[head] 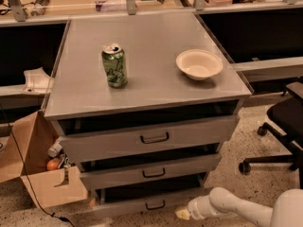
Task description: Close bottom drawer
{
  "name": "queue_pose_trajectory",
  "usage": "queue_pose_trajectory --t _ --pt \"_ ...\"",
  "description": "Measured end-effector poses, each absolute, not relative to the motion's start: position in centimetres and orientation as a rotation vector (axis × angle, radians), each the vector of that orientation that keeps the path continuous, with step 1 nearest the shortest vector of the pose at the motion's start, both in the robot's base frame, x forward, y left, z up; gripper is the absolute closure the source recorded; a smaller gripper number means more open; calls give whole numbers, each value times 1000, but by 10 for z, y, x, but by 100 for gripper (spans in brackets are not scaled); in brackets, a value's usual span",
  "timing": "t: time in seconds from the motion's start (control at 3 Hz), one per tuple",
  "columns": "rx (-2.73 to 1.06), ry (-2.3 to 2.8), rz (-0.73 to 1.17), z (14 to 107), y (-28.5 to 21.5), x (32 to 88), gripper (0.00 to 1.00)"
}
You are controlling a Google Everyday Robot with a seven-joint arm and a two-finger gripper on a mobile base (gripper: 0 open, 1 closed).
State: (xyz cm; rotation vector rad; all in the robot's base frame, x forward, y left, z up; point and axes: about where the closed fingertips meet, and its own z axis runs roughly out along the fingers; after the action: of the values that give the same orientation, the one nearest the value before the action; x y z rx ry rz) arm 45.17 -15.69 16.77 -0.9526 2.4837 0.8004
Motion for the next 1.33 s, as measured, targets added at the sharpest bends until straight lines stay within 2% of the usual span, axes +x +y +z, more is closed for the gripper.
queue_pose_trajectory --t 0.33,1.0,1.33 --pt "-879 2473 751 173 -158 466 100" --pt "-797 2420 646 190 -155 509 100" --pt "-796 2420 645 190 -155 509 73"
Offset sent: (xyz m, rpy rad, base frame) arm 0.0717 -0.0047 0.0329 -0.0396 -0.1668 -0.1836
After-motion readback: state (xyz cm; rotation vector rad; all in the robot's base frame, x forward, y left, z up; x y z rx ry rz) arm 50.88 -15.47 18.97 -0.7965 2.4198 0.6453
